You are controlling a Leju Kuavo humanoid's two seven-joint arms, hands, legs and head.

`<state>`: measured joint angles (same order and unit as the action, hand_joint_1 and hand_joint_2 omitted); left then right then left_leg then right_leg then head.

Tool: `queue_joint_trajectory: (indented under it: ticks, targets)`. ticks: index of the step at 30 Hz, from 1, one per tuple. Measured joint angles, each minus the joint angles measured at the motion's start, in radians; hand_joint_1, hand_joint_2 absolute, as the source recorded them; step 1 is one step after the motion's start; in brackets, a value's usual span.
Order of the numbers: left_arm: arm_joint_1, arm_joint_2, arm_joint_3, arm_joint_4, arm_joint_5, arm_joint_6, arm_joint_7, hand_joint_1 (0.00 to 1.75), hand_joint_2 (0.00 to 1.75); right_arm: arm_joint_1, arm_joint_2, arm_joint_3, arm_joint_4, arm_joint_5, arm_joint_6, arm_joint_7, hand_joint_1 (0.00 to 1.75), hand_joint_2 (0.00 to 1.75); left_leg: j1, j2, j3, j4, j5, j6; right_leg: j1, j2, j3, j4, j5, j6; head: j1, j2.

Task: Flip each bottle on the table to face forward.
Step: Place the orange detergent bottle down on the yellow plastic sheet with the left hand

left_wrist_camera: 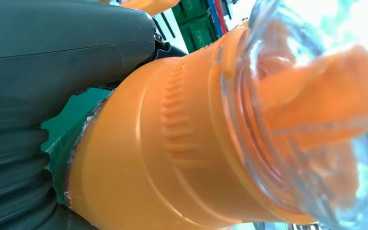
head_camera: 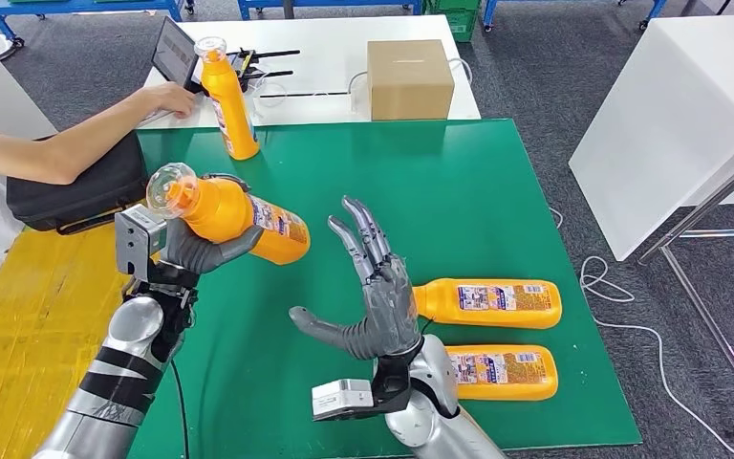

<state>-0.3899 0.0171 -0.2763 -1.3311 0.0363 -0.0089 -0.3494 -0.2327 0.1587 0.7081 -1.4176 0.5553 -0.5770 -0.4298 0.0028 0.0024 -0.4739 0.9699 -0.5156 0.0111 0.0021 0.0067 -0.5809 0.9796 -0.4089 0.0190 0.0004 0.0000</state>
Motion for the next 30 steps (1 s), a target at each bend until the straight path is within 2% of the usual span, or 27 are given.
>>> queue_joint_trajectory:
  ticks: [4, 11, 17, 26, 28, 30]
  targets:
    - [-0.012, 0.004, 0.006, 0.014, -0.063, 0.061, 0.007, 1.75, 1.75, 0.001, -0.007, 0.000, -0.023, -0.021, 0.015, -0.006, 0.00, 1.75, 0.000, 0.000, 0.000, 0.000, 0.000, 0.000, 0.000, 0.000, 0.000, 0.000, 0.000, 0.000, 0.000, 0.000]
    - [-0.110, 0.025, 0.054, 0.101, -0.175, 0.178, 0.037, 1.75, 1.75, 0.008, -0.024, 0.000, -0.079, -0.068, 0.057, -0.008, 0.00, 1.75, 0.000, 0.000, 0.000, 0.000, 0.000, 0.000, 0.000, 0.000, 0.000, 0.000, 0.000, 0.000, 0.000, 0.000]
    - [-0.210, 0.041, 0.063, 0.225, -0.488, 0.388, 0.099, 1.75, 1.75, 0.010, -0.029, -0.004, -0.112, -0.074, 0.068, -0.011, 0.00, 1.75, 0.000, 0.000, 0.000, 0.000, 0.000, -0.001, 0.000, 0.000, 0.000, 0.000, 0.000, 0.000, 0.000, 0.000]
    - [-0.259, 0.045, 0.060, 0.319, -0.554, 0.419, 0.119, 1.75, 1.75, 0.011, -0.030, -0.006, -0.138, -0.074, 0.073, -0.011, 0.00, 1.75, 0.000, 0.000, 0.000, 0.000, 0.000, -0.001, 0.000, 0.000, 0.000, 0.000, 0.000, 0.000, 0.000, 0.000]
    - [-0.274, 0.048, 0.051, 0.342, -0.642, 0.437, 0.169, 1.75, 1.75, 0.011, -0.030, -0.006, -0.142, -0.072, 0.079, -0.011, 0.00, 1.75, 0.000, 0.000, 0.000, 0.000, 0.000, 0.000, 0.000, 0.000, 0.000, 0.000, 0.000, 0.000, 0.000, 0.000]
    - [-0.301, 0.056, 0.031, 0.389, -0.806, 0.460, 0.254, 1.75, 1.75, 0.011, -0.030, -0.009, -0.152, -0.066, 0.094, -0.006, 0.00, 1.75, 0.000, 0.000, 0.000, 0.000, 0.000, 0.000, 0.000, 0.000, 0.000, 0.000, 0.000, 0.000, 0.000, 0.000]
